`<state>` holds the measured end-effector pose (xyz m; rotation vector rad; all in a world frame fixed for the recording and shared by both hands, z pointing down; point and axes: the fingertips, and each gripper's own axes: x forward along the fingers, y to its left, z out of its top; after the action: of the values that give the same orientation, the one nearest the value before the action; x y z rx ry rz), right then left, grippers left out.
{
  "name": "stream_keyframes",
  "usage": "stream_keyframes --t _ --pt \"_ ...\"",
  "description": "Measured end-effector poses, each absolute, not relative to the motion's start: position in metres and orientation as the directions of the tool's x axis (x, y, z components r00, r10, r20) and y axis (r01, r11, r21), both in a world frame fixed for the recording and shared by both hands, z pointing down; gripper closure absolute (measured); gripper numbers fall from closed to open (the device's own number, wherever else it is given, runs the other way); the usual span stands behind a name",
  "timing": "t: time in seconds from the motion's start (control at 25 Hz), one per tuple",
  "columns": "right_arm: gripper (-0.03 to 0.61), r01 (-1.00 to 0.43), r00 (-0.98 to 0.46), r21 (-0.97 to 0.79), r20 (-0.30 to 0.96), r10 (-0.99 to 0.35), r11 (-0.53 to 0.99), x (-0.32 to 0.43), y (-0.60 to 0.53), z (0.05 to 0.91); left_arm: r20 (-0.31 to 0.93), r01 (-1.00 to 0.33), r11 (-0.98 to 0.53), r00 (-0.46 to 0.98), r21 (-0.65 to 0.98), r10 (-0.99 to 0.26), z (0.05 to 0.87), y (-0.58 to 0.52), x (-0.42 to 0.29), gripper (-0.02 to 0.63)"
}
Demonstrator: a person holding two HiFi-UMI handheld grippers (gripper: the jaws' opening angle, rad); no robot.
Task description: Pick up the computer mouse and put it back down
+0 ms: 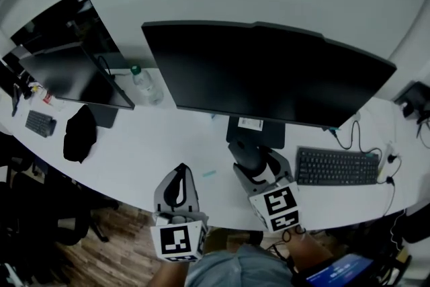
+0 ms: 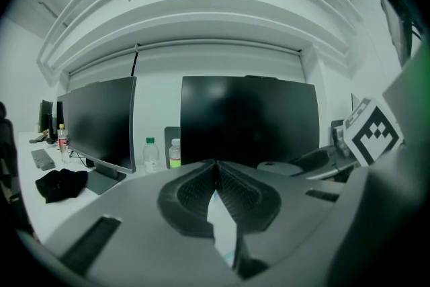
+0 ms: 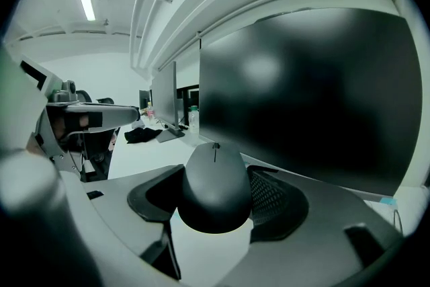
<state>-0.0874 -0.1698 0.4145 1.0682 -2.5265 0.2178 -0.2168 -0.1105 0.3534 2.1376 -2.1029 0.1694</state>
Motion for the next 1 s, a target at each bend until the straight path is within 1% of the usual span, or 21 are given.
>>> stream_keyframes --t 0.44,0.8,1.0 --pt "0.276 -0.711 -0.629 -0.027 0.471 -0.618 0.703 -0.102 -0.173 0.454 0.22 -1.0 -0.022 0.025 0.013 -0.975 0.375 -0.119 -0.231 0.609" --pt "0.276 -0.711 -0.618 -0.052 0.524 -0.587 0.702 -0.112 -0.173 0.49 0.295 -1.0 -0.022 0.026 0.017 -0.955 0.402 -0.124 -0.244 0.609" --pt "0.276 -0.714 -0.607 -0.067 0.555 -0.569 0.697 -0.115 -0.173 0.513 0.308 -0.999 -0.034 0.037 0.014 -0.951 0.414 -0.13 -0.249 0.609"
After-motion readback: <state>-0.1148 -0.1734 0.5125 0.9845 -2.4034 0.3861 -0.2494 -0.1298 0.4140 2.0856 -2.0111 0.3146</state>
